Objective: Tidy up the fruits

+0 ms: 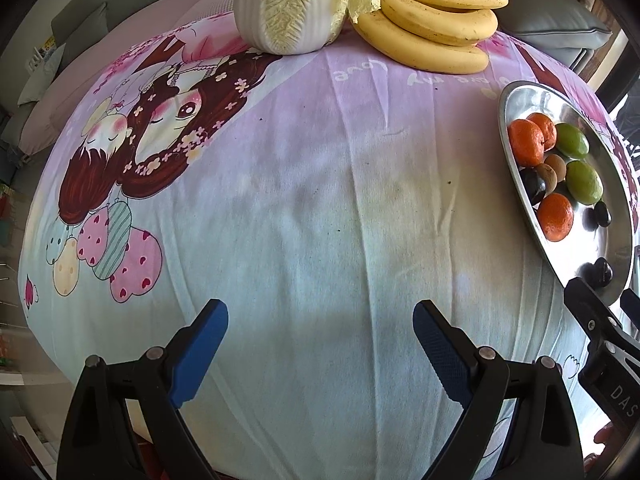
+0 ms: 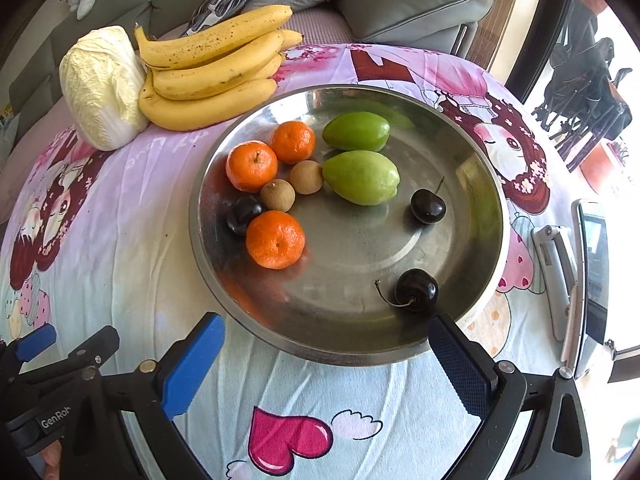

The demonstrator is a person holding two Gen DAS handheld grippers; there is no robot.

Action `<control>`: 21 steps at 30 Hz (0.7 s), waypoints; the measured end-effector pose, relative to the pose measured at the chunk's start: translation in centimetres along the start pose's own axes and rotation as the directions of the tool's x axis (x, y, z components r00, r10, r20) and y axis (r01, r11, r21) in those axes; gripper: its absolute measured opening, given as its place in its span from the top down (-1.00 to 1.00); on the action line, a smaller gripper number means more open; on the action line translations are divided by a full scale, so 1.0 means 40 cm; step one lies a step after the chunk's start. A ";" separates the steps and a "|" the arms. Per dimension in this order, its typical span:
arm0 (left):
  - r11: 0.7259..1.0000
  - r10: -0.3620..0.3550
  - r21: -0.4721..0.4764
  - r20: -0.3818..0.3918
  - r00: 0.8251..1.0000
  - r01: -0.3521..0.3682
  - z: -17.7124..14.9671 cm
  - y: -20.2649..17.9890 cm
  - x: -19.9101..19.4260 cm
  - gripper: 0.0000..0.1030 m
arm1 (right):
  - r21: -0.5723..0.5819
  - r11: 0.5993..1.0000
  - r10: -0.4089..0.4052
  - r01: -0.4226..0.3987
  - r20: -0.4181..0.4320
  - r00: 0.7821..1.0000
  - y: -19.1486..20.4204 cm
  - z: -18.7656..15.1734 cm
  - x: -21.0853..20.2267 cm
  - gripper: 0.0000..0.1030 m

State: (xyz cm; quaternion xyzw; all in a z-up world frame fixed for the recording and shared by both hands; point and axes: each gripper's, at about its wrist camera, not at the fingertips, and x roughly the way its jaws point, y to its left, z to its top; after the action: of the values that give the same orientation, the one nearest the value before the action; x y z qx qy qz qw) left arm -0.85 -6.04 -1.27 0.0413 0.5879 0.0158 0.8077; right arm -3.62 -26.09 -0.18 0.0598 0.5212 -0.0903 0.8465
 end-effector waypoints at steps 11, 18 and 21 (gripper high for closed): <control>1.000 -0.007 0.015 -0.007 1.000 0.007 -0.033 0.005 0.000 -0.82 | 0.001 1.000 -0.011 0.011 0.004 1.000 -0.012 -0.030 -0.011 -1.00; 1.000 -0.008 0.013 -0.026 1.000 0.008 -0.029 0.013 0.011 -0.82 | 0.003 1.000 -0.017 0.017 0.004 1.000 -0.019 -0.029 -0.006 -1.00; 1.000 -0.008 0.015 -0.034 0.999 0.009 -0.025 0.016 0.017 -0.82 | 0.008 1.000 -0.016 0.016 0.000 1.000 -0.022 -0.028 0.000 -1.00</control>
State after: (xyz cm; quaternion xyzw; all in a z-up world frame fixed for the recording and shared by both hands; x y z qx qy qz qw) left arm -1.57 -5.29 -2.17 0.0448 0.6017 0.0084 0.7974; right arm -4.77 -26.73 -0.70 0.0590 0.5212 -0.0990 0.8456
